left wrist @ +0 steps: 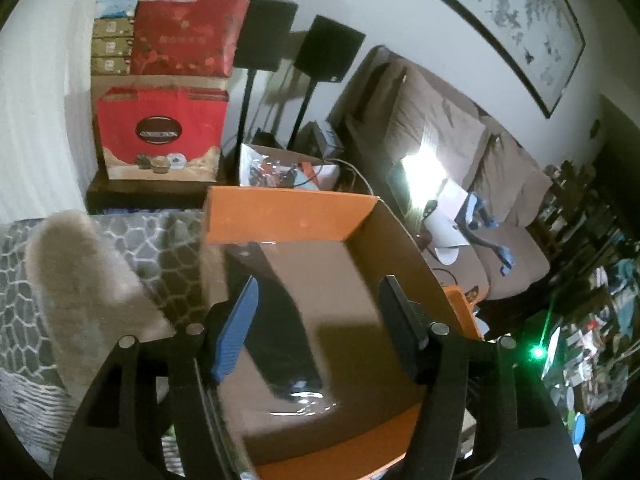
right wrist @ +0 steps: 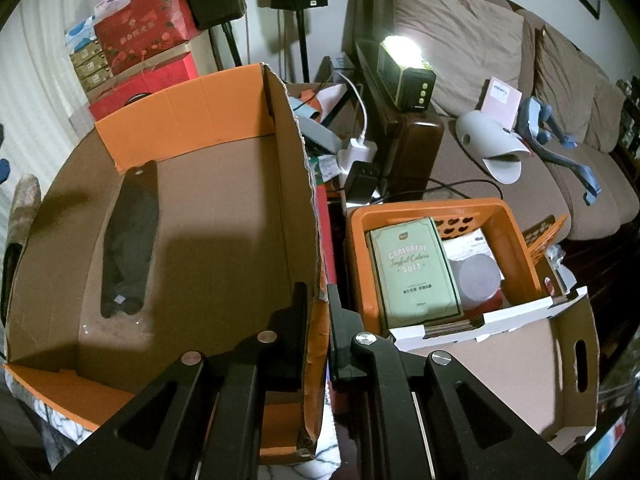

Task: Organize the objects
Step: 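Move the left gripper back to the beige fuzzy mitten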

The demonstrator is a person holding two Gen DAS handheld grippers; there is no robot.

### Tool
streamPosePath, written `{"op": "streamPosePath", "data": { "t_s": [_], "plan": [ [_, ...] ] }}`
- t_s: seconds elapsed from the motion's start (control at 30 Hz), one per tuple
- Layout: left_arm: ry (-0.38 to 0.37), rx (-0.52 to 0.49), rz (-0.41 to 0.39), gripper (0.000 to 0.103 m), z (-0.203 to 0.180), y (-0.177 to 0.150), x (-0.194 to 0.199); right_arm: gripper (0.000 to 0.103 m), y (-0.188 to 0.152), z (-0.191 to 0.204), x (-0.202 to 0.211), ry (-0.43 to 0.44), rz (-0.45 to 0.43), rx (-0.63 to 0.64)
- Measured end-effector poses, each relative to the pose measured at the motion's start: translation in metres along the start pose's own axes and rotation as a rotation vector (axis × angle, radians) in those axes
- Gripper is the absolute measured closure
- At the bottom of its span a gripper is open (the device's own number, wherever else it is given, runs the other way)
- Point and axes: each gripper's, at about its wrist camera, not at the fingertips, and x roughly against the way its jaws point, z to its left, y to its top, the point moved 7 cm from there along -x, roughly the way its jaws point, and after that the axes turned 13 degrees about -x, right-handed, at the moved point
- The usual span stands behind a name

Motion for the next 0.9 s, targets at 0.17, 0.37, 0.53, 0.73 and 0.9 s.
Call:
{"op": "streamPosePath", "data": {
  "t_s": [0.17,0.37,0.53,0.73,0.9],
  "plan": [
    [0.029,0.009,0.005,0.038,0.027,-0.006,0.018,0.095,0.000,0.000,0.000,0.003,0.001,-0.002],
    [0.090,0.046,0.021,0.027,0.068,-0.023,0.040,0.095,0.001,0.001,0.000,-0.001,0.001,0.000],
    [0.137,0.096,0.026,0.013,0.102,-0.039,0.055,0.095,0.001,0.001,0.000,-0.001,0.001,0.000],
    [0.168,0.169,0.060,0.007,0.142,-0.066,0.062,0.095,0.001,0.001,0.000,-0.002,0.000,0.001],
    [0.167,0.250,0.100,0.007,0.171,-0.095,0.060,0.094,0.001,0.001,0.000,-0.005,-0.001,0.003]
  ]
}}
